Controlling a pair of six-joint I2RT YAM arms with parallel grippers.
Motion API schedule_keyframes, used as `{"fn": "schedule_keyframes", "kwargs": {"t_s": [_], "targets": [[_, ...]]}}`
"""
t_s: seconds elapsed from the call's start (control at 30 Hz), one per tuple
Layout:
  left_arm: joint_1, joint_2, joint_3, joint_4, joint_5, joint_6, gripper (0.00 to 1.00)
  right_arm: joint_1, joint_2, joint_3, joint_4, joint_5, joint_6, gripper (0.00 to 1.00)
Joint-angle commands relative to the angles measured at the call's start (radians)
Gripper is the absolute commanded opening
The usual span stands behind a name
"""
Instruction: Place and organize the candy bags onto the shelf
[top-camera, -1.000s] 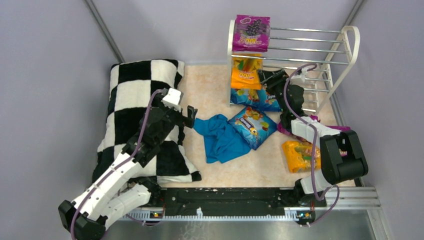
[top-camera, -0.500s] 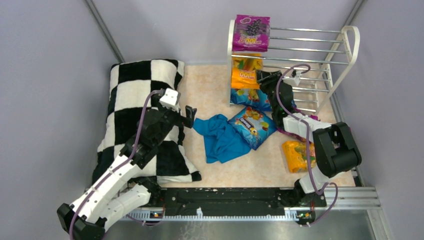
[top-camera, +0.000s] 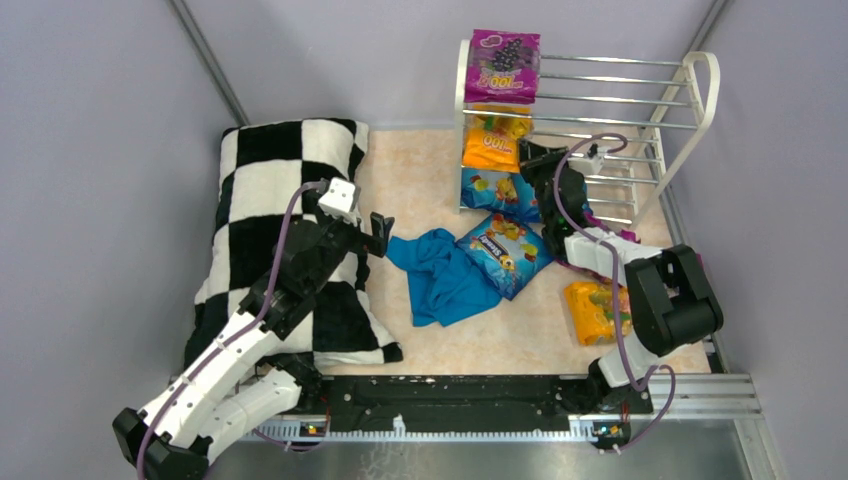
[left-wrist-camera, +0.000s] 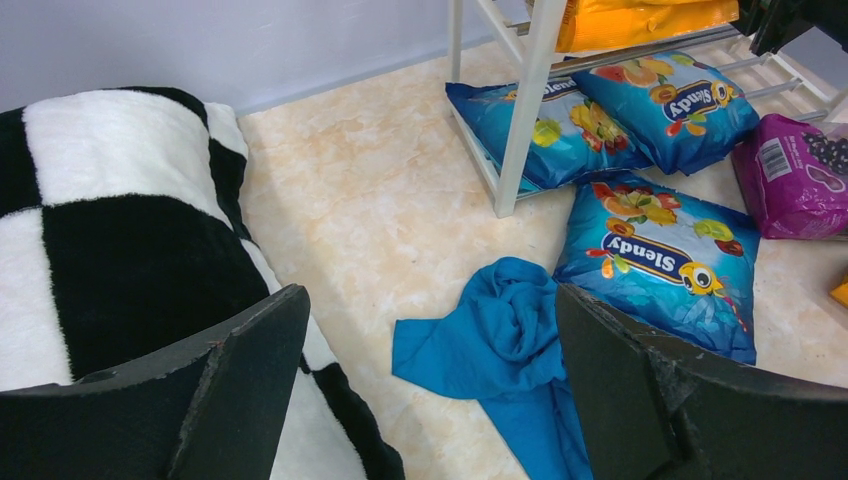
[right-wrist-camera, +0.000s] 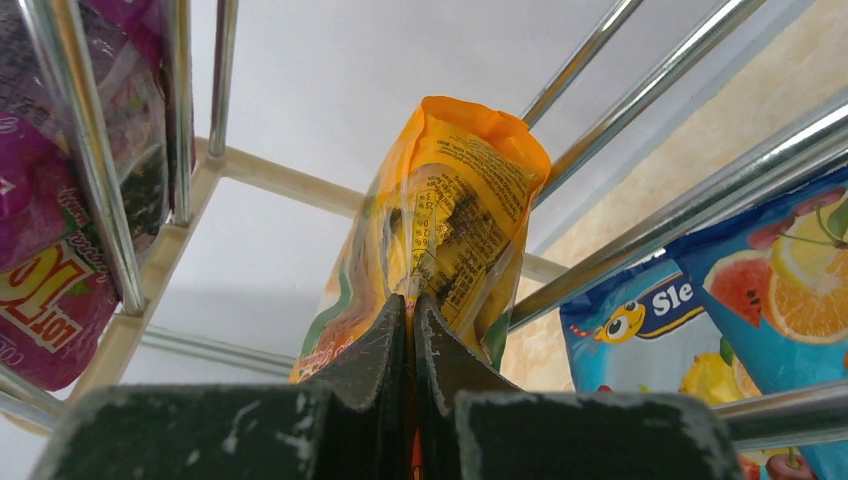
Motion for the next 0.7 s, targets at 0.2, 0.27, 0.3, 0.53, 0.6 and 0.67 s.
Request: {"fn": "schedule_keyframes", "kwargs": {"t_s": [0.2, 0.27, 0.3, 0.53, 0.6, 0.67], "targets": [[-0.012, -0.021, -0.012, 0.061, -0.027, 0.000, 0.99, -0.057, 0.088, 0.081, 0.342, -0.160, -0.096, 0.00], [-0.017, -0.021, -0.014, 0.063, -0.030, 0.002, 0.99, -0.057, 0.109, 0.081, 0.402, -0.202, -0.137, 0.00], [-0.018, -0.021, -0.015, 0.063, -0.029, 0.000, 0.99, -0.056, 0.119, 0.081, 0.439, -0.220, -0.159, 0.00], [-0.025, -0.021, -0.016, 0.065, -0.026, 0.001, 0.99, -0.035, 0.211, 0.113, 0.661, -0.299, -0.288, 0.00], [-0.025, -0.022, -0.018, 0.068, -0.027, 0.001, 0.99, -0.025, 0.226, 0.105, 0.683, -0.240, -0.288, 0.00], [-0.025, -0.020, -0.018, 0.068, -0.026, 0.001, 0.99, -0.022, 0.246, 0.086, 0.708, -0.171, -0.281, 0.00]]}}
